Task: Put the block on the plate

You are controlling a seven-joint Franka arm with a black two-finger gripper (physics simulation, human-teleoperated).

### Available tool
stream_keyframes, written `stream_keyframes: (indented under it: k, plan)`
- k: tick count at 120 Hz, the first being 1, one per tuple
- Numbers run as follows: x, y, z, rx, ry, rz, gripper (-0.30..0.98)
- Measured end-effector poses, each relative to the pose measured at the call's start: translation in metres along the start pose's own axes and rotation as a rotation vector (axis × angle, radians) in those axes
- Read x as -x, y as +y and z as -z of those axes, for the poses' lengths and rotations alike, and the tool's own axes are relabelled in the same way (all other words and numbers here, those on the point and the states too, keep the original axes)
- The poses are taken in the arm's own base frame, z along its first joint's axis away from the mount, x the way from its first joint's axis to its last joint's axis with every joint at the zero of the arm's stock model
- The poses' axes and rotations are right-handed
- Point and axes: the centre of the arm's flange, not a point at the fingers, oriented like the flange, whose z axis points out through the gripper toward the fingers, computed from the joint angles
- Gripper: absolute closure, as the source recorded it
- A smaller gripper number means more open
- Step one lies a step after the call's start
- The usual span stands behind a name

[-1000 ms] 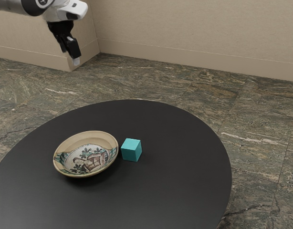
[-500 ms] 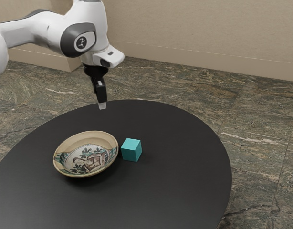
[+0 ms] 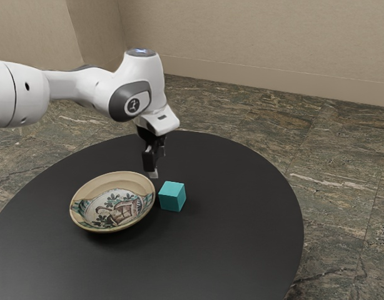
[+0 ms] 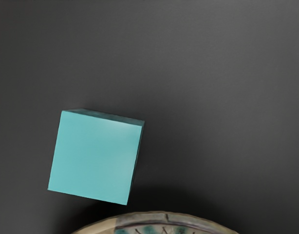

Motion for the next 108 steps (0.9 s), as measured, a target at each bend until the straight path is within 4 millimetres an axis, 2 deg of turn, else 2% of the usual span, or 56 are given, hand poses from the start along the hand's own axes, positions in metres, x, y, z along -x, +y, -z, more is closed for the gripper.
stream_keyframes:
  k: [55,108]
  plan:
    - [-0.01,-0.014,-0.063,0.033,0.023,-0.206,0.0]
    - [-0.019,-0.044,-0.092,0.024,0.048,-0.263,0.0]
